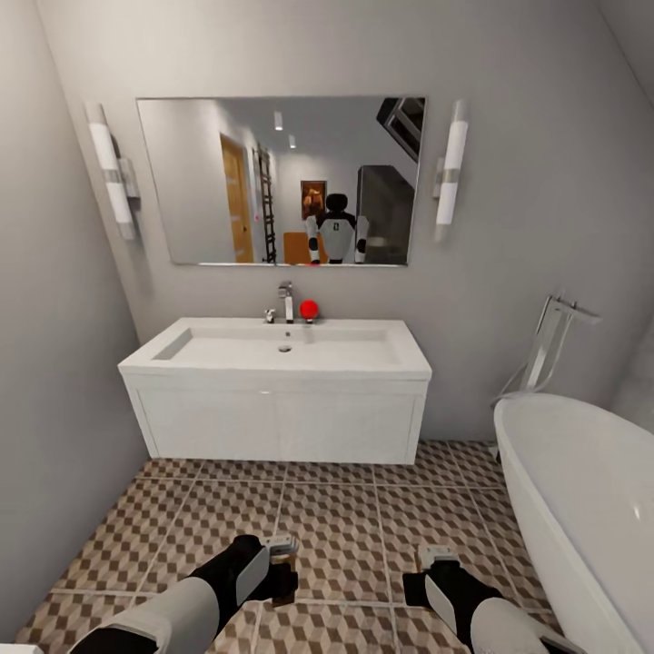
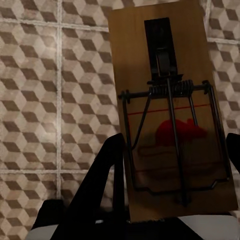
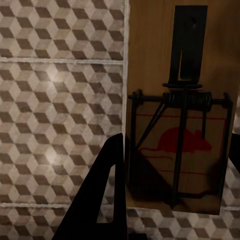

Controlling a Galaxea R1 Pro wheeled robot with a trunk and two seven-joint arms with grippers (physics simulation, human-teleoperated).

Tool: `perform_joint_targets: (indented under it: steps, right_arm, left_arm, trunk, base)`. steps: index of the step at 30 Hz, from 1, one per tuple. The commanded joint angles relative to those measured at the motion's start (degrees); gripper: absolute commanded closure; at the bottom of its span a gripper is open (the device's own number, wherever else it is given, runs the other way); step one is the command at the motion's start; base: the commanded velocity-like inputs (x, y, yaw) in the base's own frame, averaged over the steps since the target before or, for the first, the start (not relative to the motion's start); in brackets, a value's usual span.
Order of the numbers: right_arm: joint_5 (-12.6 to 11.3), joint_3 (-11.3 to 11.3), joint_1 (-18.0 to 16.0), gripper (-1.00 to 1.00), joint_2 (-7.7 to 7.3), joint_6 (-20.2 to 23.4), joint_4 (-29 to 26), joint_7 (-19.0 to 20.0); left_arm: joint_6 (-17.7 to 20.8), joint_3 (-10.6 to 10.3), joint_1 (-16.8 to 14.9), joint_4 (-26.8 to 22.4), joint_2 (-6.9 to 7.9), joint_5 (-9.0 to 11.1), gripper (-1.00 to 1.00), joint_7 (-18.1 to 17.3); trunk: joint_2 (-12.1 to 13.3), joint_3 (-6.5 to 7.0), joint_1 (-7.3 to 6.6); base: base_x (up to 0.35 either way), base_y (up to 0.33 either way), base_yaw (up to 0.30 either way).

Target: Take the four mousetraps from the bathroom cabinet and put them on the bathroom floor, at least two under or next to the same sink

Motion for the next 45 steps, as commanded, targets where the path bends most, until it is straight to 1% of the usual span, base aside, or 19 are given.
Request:
perform_joint_targets:
  steps: [1, 11, 18, 25, 26, 29, 30, 33, 36, 37, 40, 43, 45]
  right_arm:
    - [0.53, -0.45, -0.05, 1.0, 0.07, 0.31, -0.12, 0.0]
    - [0.61, -0.14, -0.09, 1.0, 0.21, 0.31, -0.04, 0.06]
    - [0.69, -0.1, -0.1, 1.0, 0.61, 0.38, 0.04, 0.07]
    - [0.7, -0.1, -0.78, 1.0, 1.57, 0.83, 0.06, 0.02]
    - [0.69, -0.1, -1.31, 1.0, 1.98, 0.9, 0.06, -0.02]
    - [0.68, -0.1, -2.12, 1.0, 2.5, 1.11, 0.09, -0.11]
    - [0.67, -0.1, -2.61, 1.0, 2.78, 1.59, 0.11, -0.16]
    - [0.69, -0.1, -3.44, 1.0, 3.31, 2.83, 0.13, -0.31]
    - [0.7, -0.1, -5.17, 1.0, 3.76, 5.33, 0.14, -0.47]
    - [0.7, -0.1, -5.83, 1.0, 3.84, 6.07, 0.14, -0.5]
    - [0.71, -0.1, -6.79, 1.0, 3.92, 6.87, 0.15, -0.53]
    - [0.67, -0.11, -7.43, 1.0, 3.96, 7.2, 0.15, -0.54]
    - [0.64, -0.15, -8.49, 1.0, 3.97, 7.34, 0.15, -0.55]
  left_arm:
    - [0.3, -0.47, 0.0, -0.12, 0.01, 0.38, 1.0, 0.45]
    - [0.2, -0.45, -0.03, -0.12, 0.13, 0.12, 1.0, 0.48]
    - [0.13, -0.42, -0.01, -0.11, 0.4, 0.17, 1.0, 0.48]
    - [0.36, -0.42, -0.05, -0.16, 0.2, 0.18, 1.0, 0.48]
    - [0.63, -0.42, -0.06, -0.19, 0.15, 0.18, 1.0, 0.47]
    - [1.88, -0.42, -0.09, -0.29, 0.08, 0.18, 1.0, 0.43]
    - [3.22, -0.42, -0.25, -0.43, 0.06, 0.22, 1.0, 0.42]
    - [5.13, -0.42, -1.06, -0.58, 0.04, 0.24, 1.0, 0.41]
    - [6.75, -0.36, -3.51, -0.62, -0.03, 0.32, 1.0, 0.36]
    - [7.08, -0.35, -4.41, -0.63, -0.05, 0.33, 1.0, 0.34]
    - [7.49, -0.34, -5.76, -0.63, -0.05, 0.35, 1.0, 0.29]
    - [7.65, -0.35, -6.39, -0.69, -0.05, 0.36, 1.0, 0.0]
    - [7.72, -0.39, -6.69, -0.83, -0.05, 0.36, 1.0, -0.36]
  trunk:
    - [-0.45, -0.25, 0.22]
    - [-4.46, -2.04, 2.42]
    - [-7.27, -3.3, 3.96]
    - [-10.08, -4.71, 5.5]
    - [-10.48, -4.95, 5.72]
    - [-11.68, -5.71, 6.37]
    - [-12.08, -5.97, 6.59]
    - [-13.28, -6.75, 7.25]
    - [-14.49, -7.55, 7.91]
    - [-14.89, -7.82, 8.13]
    - [-16.09, -8.63, 8.79]
    - [-17.3, -9.44, 9.45]
    - [-18.1, -9.97, 9.89]
  base:
    - [0.0, 0.0, -0.004]
    - [0.0, 0.0, -0.001]
    - [0.0, 0.0, 0.0]
    - [0.0, 0.0, 0.03]
    - [0.0, 0.0, 0.089]
    - [0.0, 0.0, 0.099]
    - [0.0, 0.0, 0.107]
    - [0.0, 0.0, 0.109]
    - [0.0, 0.0, 0.109]
    - [0.0, 0.0, 0.103]
    - [0.0, 0.0, 0.101]
    - [0.0, 0.0, 0.098]
    - [0.0, 0.0, 0.097]
